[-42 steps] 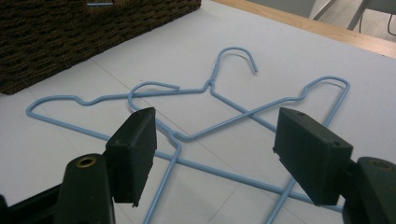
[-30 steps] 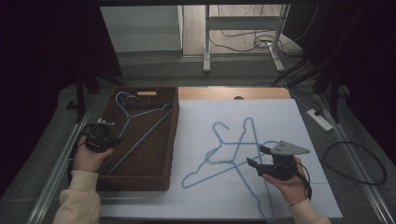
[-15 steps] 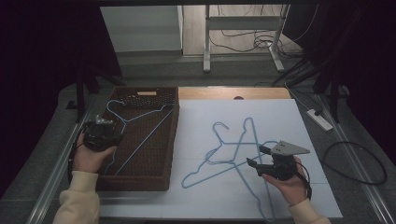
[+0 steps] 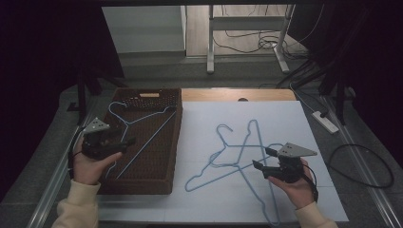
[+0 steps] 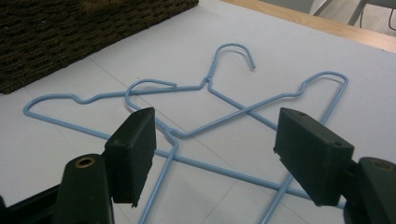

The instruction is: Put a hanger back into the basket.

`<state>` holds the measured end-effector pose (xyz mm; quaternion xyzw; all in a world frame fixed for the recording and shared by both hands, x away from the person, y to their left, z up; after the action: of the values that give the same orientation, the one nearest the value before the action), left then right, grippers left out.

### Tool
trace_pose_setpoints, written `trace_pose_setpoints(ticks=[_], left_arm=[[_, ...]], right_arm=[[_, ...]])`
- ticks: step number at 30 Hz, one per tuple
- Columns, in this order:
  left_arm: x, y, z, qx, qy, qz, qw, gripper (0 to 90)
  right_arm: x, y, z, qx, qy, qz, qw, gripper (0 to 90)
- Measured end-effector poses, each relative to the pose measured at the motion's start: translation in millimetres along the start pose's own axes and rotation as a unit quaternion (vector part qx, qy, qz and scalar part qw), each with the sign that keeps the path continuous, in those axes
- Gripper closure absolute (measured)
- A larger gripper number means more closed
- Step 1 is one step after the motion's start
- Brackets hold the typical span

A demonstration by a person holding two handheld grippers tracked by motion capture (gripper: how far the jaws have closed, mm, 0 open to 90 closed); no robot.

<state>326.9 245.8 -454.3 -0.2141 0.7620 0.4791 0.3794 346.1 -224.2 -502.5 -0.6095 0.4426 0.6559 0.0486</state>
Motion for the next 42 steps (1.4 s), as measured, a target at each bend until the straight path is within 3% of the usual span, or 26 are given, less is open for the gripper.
trace_pose_setpoints(ticks=[8, 14, 19, 28, 42], left_arm=[[11.0, 6.9, -33.7, 0.058, -0.012, -0.026, 0.9979, 30.9], [16.7, -4.1, -57.8, 0.082, -0.031, -0.022, 0.9959, 30.3], [20.7, -12.2, -70.0, 0.093, -0.042, -0.017, 0.9946, 30.2], [22.0, -18.1, -76.7, 0.096, -0.047, -0.015, 0.9942, 30.2], [24.0, -19.3, -73.9, 0.093, -0.041, -0.011, 0.9947, 30.2]], right_arm=[[4.3, 3.3, -7.6, 0.003, -0.008, 0.002, 1.0, 29.8], [8.1, 4.4, -10.1, 0.002, -0.007, 0.007, 0.9999, 29.8], [8.7, 2.6, -9.3, 0.0, -0.003, 0.011, 0.9999, 29.8], [10.0, 2.9, -8.1, -0.005, -0.002, 0.015, 0.9999, 29.9], [10.6, -2.0, -6.8, -0.012, 0.0, 0.024, 0.9996, 29.9]])
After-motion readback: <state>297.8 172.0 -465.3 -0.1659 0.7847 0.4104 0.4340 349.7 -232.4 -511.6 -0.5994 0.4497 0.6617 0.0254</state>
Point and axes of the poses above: each handheld gripper's, and its own axes: y roughly backward along the jaws, x roughly out of its underside, z roughly to its left, the point moved 7 cm from there along -y, roughly forward along the jaws, and after that the axes turned 9 degrees about y, right-handed, at the moved point
